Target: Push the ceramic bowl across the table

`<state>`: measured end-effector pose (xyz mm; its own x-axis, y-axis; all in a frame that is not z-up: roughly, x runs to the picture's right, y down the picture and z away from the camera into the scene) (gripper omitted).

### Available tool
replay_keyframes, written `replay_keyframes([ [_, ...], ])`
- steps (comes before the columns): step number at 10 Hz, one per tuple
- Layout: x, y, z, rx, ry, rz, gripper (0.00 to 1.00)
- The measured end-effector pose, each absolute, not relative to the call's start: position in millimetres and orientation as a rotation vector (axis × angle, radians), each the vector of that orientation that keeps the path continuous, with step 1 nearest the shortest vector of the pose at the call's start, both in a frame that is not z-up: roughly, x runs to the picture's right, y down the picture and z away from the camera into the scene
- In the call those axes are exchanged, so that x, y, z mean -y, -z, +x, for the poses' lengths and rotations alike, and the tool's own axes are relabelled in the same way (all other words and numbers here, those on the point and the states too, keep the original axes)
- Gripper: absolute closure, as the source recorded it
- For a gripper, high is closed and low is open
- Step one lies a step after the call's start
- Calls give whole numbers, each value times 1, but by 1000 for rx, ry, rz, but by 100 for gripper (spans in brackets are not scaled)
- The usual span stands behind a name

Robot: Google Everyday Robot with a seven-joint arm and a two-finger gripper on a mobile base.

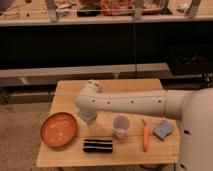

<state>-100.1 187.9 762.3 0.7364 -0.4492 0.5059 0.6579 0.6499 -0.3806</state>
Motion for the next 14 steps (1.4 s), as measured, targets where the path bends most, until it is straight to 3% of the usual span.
replay_keyframes([
  [1, -188, -763, -101, 392, 651, -579, 27],
  [8, -193, -766, -119, 440, 689, -568, 93],
  [9, -195, -766, -124, 450, 698, -565, 98],
  [14, -197, -770, -149, 503, 779, -574, 99],
])
